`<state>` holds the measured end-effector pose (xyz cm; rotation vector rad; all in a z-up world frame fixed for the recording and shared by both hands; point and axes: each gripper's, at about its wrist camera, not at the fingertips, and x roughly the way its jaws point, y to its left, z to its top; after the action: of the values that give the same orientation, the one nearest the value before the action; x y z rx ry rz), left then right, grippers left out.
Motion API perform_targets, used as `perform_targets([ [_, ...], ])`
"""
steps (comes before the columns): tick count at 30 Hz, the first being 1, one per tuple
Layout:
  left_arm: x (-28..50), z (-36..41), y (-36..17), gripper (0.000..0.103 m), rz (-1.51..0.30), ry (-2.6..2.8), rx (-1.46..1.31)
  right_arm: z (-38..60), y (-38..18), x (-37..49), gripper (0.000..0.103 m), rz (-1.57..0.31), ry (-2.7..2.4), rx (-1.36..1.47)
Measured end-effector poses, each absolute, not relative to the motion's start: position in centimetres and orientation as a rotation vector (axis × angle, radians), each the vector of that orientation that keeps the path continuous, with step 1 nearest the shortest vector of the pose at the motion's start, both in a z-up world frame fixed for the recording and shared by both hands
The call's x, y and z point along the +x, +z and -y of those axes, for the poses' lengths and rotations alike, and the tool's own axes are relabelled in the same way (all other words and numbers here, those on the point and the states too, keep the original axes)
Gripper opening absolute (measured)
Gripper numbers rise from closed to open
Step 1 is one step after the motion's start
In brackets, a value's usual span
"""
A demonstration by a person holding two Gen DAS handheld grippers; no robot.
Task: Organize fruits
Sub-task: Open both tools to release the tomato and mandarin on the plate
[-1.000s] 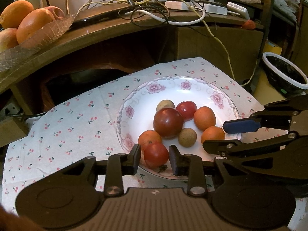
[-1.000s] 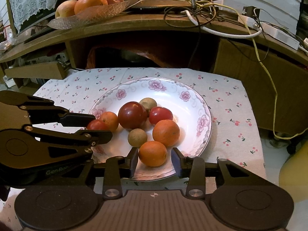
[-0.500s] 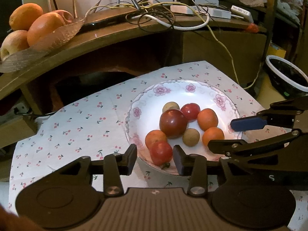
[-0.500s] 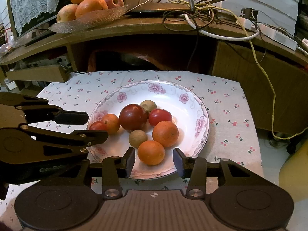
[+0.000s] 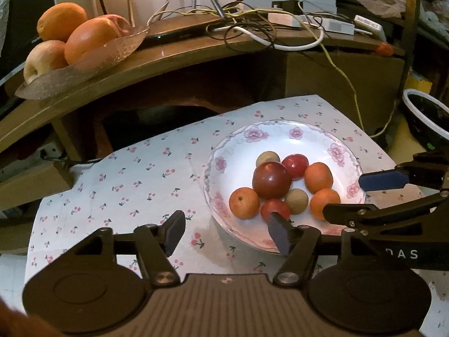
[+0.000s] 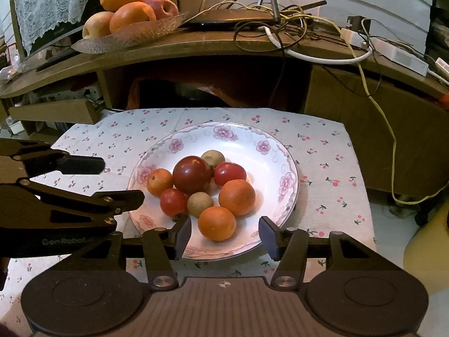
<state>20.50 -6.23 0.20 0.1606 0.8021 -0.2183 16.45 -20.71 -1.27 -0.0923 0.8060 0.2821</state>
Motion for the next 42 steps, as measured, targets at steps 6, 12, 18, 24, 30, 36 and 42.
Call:
perform_targets([
  [6, 20.3, 6.2, 0.2, 0.075, -0.799, -0.193, 0.155, 20.7, -1.2, 16.4, 0.057, -0.805, 0.277, -0.094],
  [12, 19.9, 5.9, 0.5, 0.083, -0.787, -0.170, 0.145, 20.9, -1.0, 16.2, 0.058, -0.794, 0.274, -0.091],
  [18, 19.4, 5.7, 0.7, 0.090, -0.782, -0.140, 0.133, 20.9, -0.8, 16.0, 0.058, -0.788, 0.271, -0.092],
  [24, 18.9, 5.0, 1.2, 0.100, -0.776, -0.115, 0.070, 20.9, -0.5, 15.8, 0.059, -0.778, 0.269, -0.088],
  [30, 17.7, 4.7, 1.3, 0.103, -0.765, -0.054, 0.096, 20.8, 0.1, 15.2, 0.063, -0.757, 0.272, -0.089],
  [36, 16.6, 5.2, 1.5, 0.103, -0.767, -0.030, 0.125, 20.7, 0.4, 14.6, 0.063, -0.749, 0.276, -0.095],
  [42, 15.5, 5.1, 2.1, 0.103, -0.764, -0.033, 0.100, 21.0, 1.1, 13.6, 0.063, -0.734, 0.262, -0.079],
])
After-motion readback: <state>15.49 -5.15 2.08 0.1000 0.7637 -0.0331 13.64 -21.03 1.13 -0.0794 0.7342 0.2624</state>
